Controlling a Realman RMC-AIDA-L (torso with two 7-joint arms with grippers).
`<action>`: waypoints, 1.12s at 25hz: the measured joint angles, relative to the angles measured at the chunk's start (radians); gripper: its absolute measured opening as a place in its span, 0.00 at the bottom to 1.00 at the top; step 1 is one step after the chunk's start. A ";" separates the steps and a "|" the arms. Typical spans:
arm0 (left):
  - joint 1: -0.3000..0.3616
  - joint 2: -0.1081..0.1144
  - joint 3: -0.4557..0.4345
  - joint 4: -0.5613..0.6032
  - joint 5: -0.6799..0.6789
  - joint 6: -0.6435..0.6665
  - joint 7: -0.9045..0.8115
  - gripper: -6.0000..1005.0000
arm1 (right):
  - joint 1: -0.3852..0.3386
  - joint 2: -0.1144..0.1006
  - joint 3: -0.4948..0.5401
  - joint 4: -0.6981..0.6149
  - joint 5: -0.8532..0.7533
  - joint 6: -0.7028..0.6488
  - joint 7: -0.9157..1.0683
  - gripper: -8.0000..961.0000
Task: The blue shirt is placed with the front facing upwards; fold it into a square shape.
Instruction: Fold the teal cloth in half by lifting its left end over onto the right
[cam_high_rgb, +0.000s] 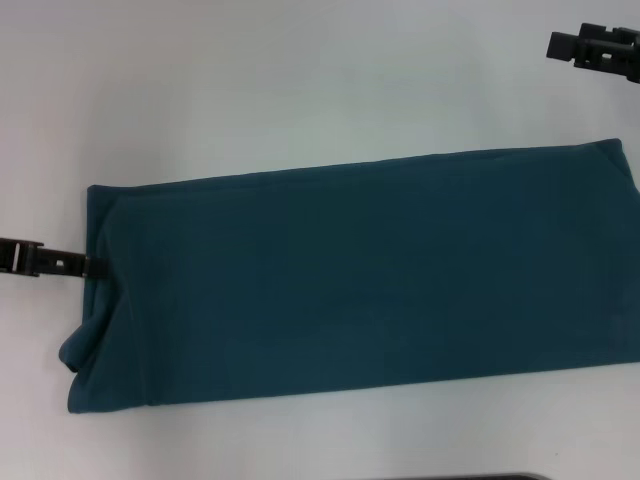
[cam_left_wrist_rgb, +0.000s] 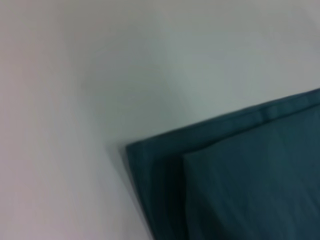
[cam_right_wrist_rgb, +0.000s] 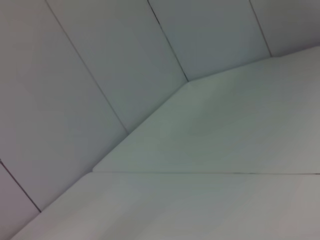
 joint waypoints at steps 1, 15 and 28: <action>-0.002 -0.002 0.000 0.000 0.008 0.004 -0.005 0.90 | 0.000 -0.001 0.000 0.000 0.003 0.000 0.000 0.98; -0.039 -0.017 0.026 0.022 0.068 0.027 -0.047 0.90 | 0.004 -0.006 0.000 -0.005 0.008 -0.007 -0.001 0.98; -0.058 -0.023 0.037 0.073 0.093 -0.023 -0.068 0.90 | 0.001 -0.009 -0.003 -0.006 0.008 -0.009 0.001 0.98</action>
